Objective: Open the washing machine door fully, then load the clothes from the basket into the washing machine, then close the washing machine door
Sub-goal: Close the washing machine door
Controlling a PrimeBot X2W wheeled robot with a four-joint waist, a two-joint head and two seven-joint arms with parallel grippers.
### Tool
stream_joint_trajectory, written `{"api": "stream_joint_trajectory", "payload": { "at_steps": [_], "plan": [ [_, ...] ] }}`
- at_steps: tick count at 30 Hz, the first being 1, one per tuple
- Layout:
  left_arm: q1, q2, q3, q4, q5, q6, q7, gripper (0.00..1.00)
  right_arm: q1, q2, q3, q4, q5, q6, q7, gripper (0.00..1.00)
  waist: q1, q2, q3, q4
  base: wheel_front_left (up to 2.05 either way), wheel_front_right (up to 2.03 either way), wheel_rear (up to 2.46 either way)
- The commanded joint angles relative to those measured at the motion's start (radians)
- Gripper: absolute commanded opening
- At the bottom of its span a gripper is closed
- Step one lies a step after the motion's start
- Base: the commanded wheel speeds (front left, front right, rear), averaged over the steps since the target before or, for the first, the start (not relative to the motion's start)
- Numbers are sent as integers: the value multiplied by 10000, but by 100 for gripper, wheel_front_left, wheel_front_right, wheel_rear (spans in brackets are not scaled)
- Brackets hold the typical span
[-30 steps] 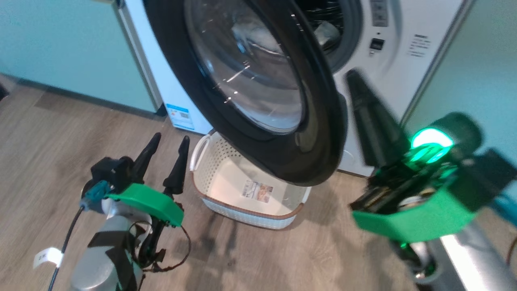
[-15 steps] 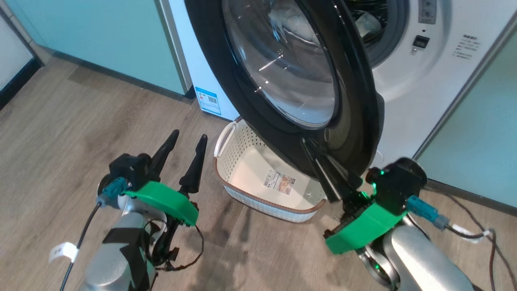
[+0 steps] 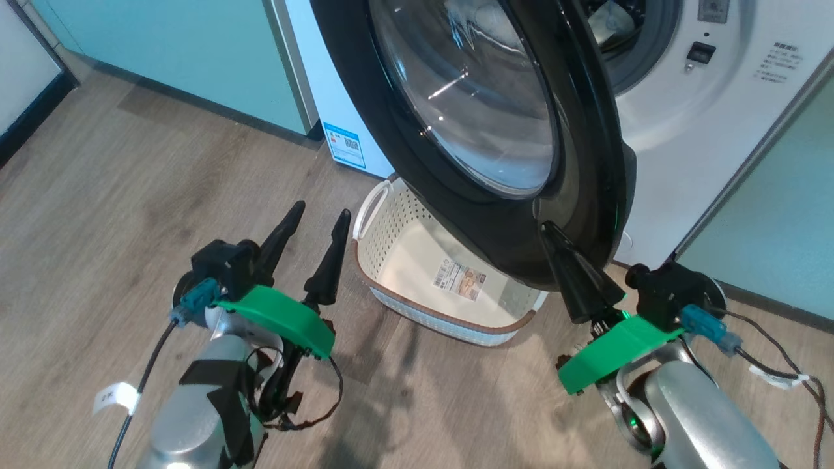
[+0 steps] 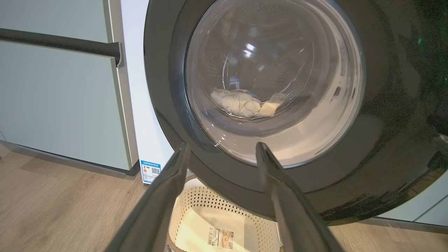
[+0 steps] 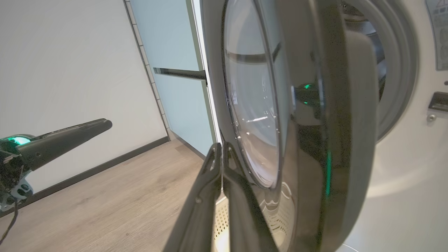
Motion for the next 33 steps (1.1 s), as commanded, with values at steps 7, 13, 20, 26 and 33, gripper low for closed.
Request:
{"api": "stream_joint_trajectory", "payload": {
  "at_steps": [7, 13, 20, 26, 33],
  "plan": [
    [-553, 104, 365, -398, 99, -11, -61, 100, -450, 219, -500, 22, 24, 44, -25, 0, -1, 0, 271, -45, 0, 0, 0],
    [-575, 100, 342, -438, 98, -11, -61, 100, -509, 230, -1151, 91, -81, 44, -25, 0, -1, 0, 421, -42, 0, 0, 0],
    [-631, 57, 374, -467, 56, -12, -61, 100, -640, 233, -2078, 352, -314, 44, -25, 0, -1, 0, 650, -22, 0, 0, 0],
    [-666, -73, 430, -536, -44, -12, -61, 100, -1186, 234, -3007, 866, -280, 44, -25, 0, -1, 0, 1031, 6, 0, 0, 0],
    [-871, -192, 495, -630, -62, -12, -61, 100, -2421, 234, -4009, 1691, -332, 44, -25, 0, -1, 0, 1663, -13, 0, 0, 0]
  ]
}}
